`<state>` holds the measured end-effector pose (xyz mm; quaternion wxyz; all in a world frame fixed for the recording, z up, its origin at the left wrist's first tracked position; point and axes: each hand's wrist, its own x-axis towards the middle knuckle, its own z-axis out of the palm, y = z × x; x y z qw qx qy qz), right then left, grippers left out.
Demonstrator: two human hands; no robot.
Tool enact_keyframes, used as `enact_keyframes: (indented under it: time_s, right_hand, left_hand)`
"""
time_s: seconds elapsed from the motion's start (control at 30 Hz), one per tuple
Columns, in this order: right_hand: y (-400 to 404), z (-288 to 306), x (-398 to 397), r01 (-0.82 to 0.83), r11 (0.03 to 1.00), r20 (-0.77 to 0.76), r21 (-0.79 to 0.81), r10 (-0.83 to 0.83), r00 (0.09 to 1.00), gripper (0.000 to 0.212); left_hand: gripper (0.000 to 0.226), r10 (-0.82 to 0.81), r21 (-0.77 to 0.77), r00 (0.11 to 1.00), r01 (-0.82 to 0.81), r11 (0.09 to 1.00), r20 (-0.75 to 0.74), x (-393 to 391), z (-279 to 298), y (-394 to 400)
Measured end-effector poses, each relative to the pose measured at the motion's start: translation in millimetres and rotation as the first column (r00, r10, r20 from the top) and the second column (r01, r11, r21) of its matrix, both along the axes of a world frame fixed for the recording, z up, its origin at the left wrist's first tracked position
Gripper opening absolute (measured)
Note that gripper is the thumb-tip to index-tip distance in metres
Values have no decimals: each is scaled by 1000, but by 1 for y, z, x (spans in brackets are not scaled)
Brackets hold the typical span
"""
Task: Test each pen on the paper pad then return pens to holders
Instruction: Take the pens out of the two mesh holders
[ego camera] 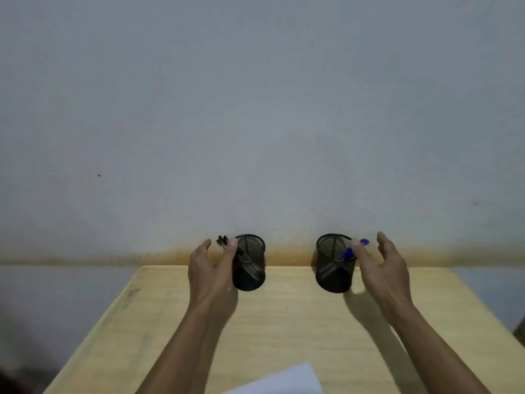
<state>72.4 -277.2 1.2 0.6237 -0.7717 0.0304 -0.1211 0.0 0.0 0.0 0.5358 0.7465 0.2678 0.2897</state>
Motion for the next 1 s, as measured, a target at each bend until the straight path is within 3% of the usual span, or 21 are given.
enact_keyframes:
  time_s: [0.2, 0.27, 0.4, 0.47, 0.53, 0.6, 0.73, 0.83, 1.0]
  right_hand:
    - [19, -20, 17, 21, 997, -7, 68, -21, 1000, 58]
    - [22, -23, 16, 7, 997, 42, 73, -10, 999, 48]
    - [29, -25, 11, -38, 999, 139, 8, 37, 990, 26]
    - [31, -30, 11, -69, 998, 137, -13, 70, 988, 20]
    - [33, -36, 15, -77, 996, 122, -55, 83, 989, 26]
    - [34, -41, 18, -67, 992, 130, -111, 82, 988, 44]
    - [37, -40, 18, -77, 985, 174, -155, 104, 979, 51]
    - [38, -35, 19, -98, 987, 199, -130, 123, 972, 36]
    - [34, -22, 21, -60, 992, 221, -107, 83, 972, 49]
  left_hand:
    - [59, 47, -9, 999, -47, 999, 3, 40, -20, 2]
    - [51, 41, 20, 996, -42, 999, 77, 42, -22, -3]
    - [37, -30, 56, 985, 20, 998, 171, 43, -26, -14]
    - [43, -38, 18, 988, 36, 999, 152, 44, -24, -19]
    - [67, -29, -44, 992, 35, 998, 125, 45, -26, -21]
    - [77, -16, -53, 995, 22, 998, 103, 46, -31, -21]
    - [62, 14, -28, 998, -12, 1000, 60, 48, -38, -21]
    - [51, 32, -16, 998, -31, 999, 63, 47, -36, -23]
    - [50, 67, -13, 993, -66, 998, 98, 49, -32, -20]
